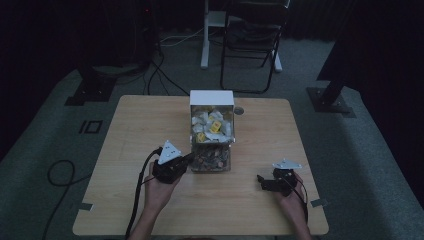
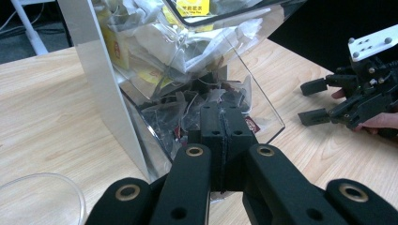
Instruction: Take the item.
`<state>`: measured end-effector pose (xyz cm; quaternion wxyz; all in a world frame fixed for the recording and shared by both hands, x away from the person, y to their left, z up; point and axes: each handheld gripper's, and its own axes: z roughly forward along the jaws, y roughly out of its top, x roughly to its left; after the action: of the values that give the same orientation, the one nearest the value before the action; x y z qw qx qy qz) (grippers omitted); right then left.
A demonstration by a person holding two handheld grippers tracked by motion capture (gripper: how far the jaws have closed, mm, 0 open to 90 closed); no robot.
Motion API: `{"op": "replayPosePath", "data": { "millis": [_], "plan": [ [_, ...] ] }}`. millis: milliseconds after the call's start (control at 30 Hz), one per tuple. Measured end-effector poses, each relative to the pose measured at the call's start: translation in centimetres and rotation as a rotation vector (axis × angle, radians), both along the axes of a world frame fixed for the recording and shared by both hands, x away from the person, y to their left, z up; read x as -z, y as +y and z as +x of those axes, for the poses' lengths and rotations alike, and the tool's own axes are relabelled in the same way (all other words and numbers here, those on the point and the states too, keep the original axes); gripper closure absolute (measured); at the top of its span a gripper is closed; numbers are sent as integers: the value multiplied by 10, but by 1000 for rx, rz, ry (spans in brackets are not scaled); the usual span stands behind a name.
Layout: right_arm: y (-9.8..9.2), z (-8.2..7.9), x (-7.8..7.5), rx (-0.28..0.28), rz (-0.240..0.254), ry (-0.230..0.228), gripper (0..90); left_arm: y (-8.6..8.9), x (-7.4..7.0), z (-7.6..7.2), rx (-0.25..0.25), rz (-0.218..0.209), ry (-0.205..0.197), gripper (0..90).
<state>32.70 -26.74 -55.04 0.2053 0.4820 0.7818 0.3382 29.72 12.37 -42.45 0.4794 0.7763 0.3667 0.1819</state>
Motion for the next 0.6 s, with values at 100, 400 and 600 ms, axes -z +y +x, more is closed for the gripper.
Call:
{"op": "replayPosePath", "data": {
  "millis": [100, 400, 600],
  "plan": [
    [0, 0, 0, 0, 0, 0, 132, 2, -1, 0, 2, 4, -2, 900],
    [0, 0, 0, 0, 0, 0, 132, 8, -4, 1, -8, -5, -3, 900],
    [0, 0, 0, 0, 0, 0, 133, 10, -5, 1, -12, -10, -2, 900]
  ]
}}
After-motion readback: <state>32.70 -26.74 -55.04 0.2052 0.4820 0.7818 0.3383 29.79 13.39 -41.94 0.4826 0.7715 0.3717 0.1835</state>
